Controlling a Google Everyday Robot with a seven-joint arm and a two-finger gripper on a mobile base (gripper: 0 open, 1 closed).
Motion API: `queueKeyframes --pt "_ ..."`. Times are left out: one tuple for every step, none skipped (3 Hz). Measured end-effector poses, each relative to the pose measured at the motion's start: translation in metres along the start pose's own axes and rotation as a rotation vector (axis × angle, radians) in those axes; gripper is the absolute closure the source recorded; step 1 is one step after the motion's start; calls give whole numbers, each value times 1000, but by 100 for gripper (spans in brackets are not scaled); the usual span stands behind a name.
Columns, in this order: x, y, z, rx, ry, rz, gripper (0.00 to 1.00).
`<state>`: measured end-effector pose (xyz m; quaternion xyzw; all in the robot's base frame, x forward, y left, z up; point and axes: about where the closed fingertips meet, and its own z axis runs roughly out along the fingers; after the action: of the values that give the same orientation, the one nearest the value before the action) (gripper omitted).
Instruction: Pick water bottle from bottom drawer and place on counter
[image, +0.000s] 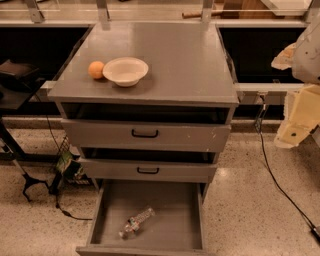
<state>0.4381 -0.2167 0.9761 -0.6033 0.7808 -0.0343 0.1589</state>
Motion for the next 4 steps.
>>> queueKeyframes --pt "0 0 0 0 0 0 0" --pt "-28 -5 31 -16 -31 -82 0" --pt "-75 -8 83 -68 -63 -229 0" --pt "-112 0 125 -129 -70 -392 0"
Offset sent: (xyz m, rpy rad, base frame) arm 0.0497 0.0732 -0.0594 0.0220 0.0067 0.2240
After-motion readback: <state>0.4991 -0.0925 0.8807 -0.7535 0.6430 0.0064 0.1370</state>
